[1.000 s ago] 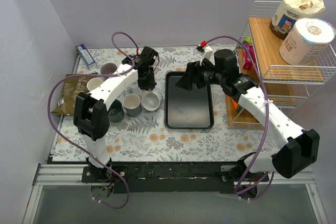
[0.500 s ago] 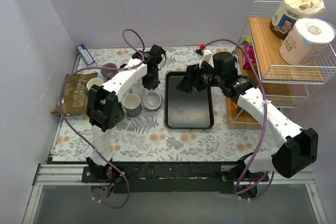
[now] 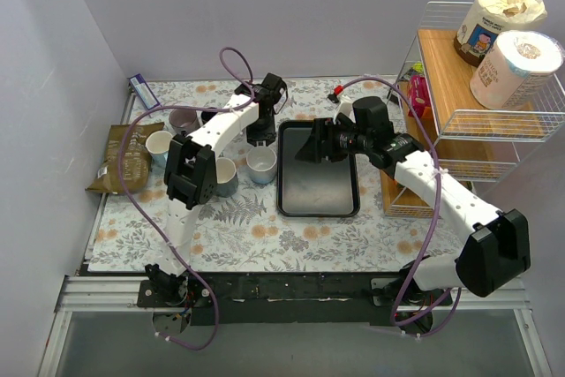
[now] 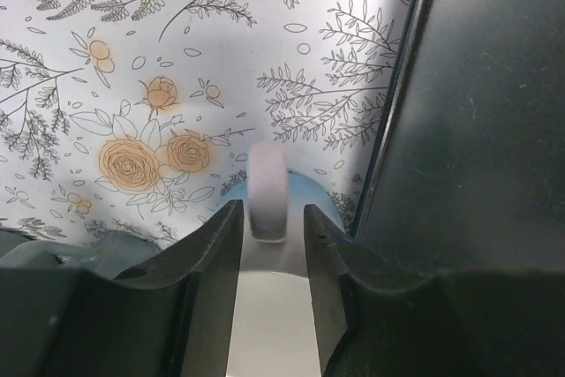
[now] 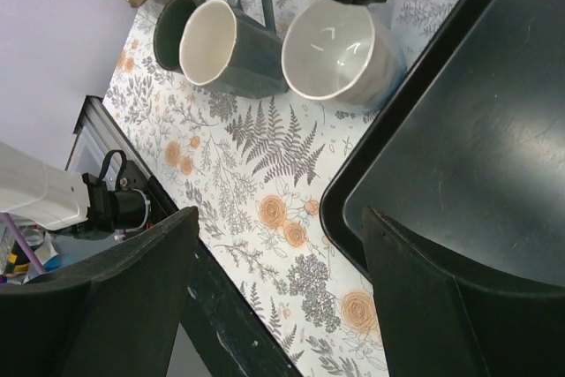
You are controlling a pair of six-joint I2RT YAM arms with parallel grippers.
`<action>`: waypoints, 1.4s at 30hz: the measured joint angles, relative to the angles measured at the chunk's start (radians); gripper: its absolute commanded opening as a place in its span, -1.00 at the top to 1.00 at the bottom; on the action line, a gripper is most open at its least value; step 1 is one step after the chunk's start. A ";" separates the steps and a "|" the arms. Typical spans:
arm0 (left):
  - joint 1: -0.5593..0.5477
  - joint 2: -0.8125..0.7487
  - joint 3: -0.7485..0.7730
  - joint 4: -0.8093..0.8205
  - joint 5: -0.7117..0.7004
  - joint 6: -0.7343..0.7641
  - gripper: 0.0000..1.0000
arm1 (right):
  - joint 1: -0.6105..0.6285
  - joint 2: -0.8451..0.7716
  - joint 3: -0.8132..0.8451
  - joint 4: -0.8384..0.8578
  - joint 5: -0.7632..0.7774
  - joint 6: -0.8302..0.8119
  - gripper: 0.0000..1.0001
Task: Turn the mug right side up
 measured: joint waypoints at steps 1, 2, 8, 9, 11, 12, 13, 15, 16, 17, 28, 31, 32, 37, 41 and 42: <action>0.000 0.013 0.011 -0.002 0.001 0.000 0.25 | 0.000 0.000 -0.011 0.000 0.000 0.007 -0.62; 0.000 0.026 0.023 -0.005 -0.002 0.001 0.21 | 0.000 0.000 -0.018 -0.001 0.000 0.014 -0.62; 0.000 0.050 0.035 -0.010 -0.020 0.012 -0.29 | 0.000 -0.003 -0.022 -0.001 0.002 0.021 -0.64; 0.000 0.050 0.039 -0.009 -0.026 0.014 -0.42 | 0.000 -0.004 -0.022 -0.003 0.005 0.020 -0.64; 0.000 0.048 0.050 -0.008 -0.035 0.018 -0.81 | 0.000 -0.006 -0.021 -0.008 0.009 0.016 -0.65; 0.000 0.046 0.057 -0.005 -0.039 0.022 -0.96 | 0.000 -0.006 -0.019 -0.014 0.013 0.013 -0.65; 0.000 0.041 0.062 0.000 -0.041 0.024 -0.96 | 0.000 -0.006 -0.016 -0.026 0.018 0.007 -0.64; 0.000 0.020 0.067 0.013 -0.044 0.025 -0.96 | 0.000 -0.006 -0.007 -0.039 0.029 -0.003 -0.65; 0.000 0.008 0.068 0.018 -0.045 0.024 -0.96 | 0.000 -0.005 -0.001 -0.044 0.035 -0.008 -0.66; 0.000 -0.011 0.068 0.026 -0.045 0.027 -0.96 | 0.000 -0.005 0.006 -0.051 0.040 -0.013 -0.65; 0.000 -0.598 -0.166 0.244 0.017 0.103 -0.96 | 0.000 -0.014 0.108 -0.116 0.130 -0.087 -0.66; 0.000 -0.786 -0.232 0.283 0.016 0.119 -0.96 | 0.000 -0.040 0.146 -0.147 0.153 -0.120 -0.65; 0.000 -0.845 -0.246 0.293 0.013 0.124 -0.96 | 0.000 -0.047 0.161 -0.155 0.162 -0.129 -0.66; 0.000 -1.104 -0.306 0.304 -0.021 0.145 -0.96 | 0.002 -0.111 0.276 -0.196 0.245 -0.177 -0.67; 0.000 -1.230 -0.312 0.285 -0.089 0.143 -0.96 | 0.002 -0.188 0.348 -0.206 0.286 -0.212 -0.69; 0.000 -1.259 -0.312 0.278 -0.115 0.141 -0.96 | 0.002 -0.204 0.362 -0.206 0.290 -0.218 -0.70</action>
